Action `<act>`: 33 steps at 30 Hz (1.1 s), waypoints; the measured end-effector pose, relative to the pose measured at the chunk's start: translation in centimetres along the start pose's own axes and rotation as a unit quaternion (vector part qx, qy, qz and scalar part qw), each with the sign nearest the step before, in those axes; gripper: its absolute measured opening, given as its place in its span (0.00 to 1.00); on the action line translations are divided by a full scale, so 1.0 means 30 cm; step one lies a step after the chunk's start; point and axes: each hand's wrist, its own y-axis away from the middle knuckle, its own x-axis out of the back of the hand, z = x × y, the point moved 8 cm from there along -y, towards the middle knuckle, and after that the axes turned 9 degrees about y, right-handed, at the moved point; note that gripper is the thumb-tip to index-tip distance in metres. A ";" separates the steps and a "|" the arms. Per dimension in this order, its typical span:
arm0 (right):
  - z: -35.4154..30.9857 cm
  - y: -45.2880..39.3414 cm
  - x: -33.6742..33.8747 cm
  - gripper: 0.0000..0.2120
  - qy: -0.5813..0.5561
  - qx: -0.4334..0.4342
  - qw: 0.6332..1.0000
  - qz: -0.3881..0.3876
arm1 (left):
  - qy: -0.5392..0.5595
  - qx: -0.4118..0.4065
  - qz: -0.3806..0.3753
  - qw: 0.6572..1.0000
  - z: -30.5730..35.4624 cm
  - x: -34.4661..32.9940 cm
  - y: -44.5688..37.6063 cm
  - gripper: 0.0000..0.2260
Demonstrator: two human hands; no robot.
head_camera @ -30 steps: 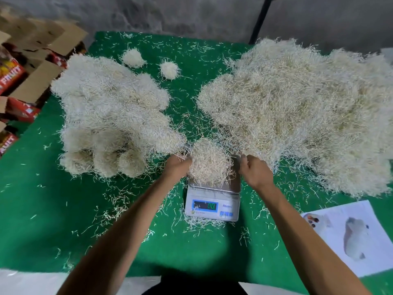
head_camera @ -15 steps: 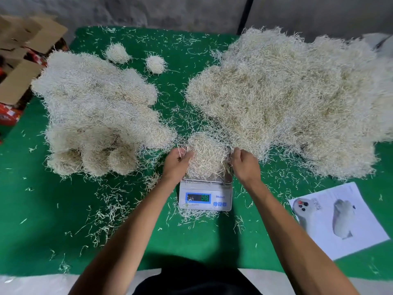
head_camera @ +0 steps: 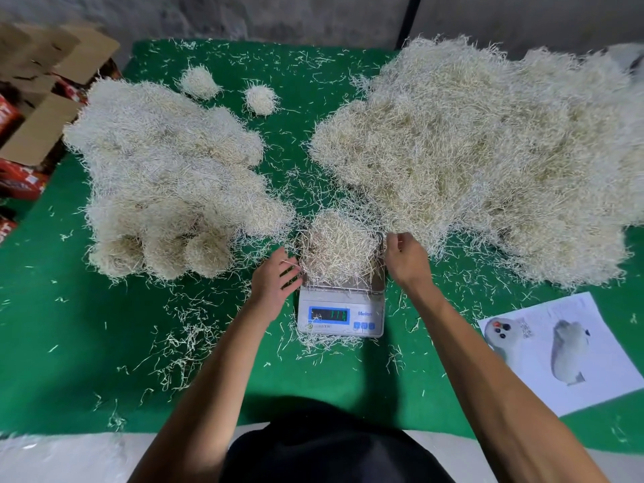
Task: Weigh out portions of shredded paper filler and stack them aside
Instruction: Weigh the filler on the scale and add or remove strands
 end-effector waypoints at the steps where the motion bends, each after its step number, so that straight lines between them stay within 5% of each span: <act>1: 0.001 -0.003 0.000 0.19 0.000 -0.004 1.000 0.002 | 0.000 0.001 -0.006 1.000 -0.002 -0.002 0.000 0.24; 9: -0.084 -0.020 0.019 0.28 -0.110 0.012 0.991 0.074 | -0.016 0.077 -0.038 0.996 -0.019 -0.055 0.030 0.28; 15: -0.227 0.007 -0.140 0.46 -0.138 0.045 0.986 -0.086 | -0.082 0.075 -0.044 0.993 0.004 -0.146 0.042 0.35; 19: -0.360 0.057 -0.243 0.28 -0.127 0.099 0.974 -0.161 | -0.019 0.130 -0.102 0.986 0.006 -0.289 0.046 0.46; 22: -0.468 0.061 -0.198 0.30 -0.169 0.151 0.964 -0.142 | 0.024 0.083 -0.084 0.993 0.104 -0.322 0.013 0.47; 26: -0.513 -0.050 0.026 0.23 -0.218 0.134 0.966 0.017 | -0.139 -0.017 -0.010 0.990 0.263 -0.269 -0.014 0.57; 29: -0.578 -0.127 0.053 0.26 -0.216 0.169 0.957 -0.095 | -0.305 -0.068 -0.022 0.950 0.349 -0.291 -0.003 0.59; 31: -0.596 -0.167 0.031 0.21 -0.165 0.184 0.951 -0.183 | -0.336 -0.070 -0.058 0.937 0.364 -0.321 0.003 0.59; 33: -0.595 -0.240 0.049 0.25 -0.182 0.160 0.952 -0.189 | -0.339 -0.068 -0.064 0.936 0.368 -0.331 -0.004 0.56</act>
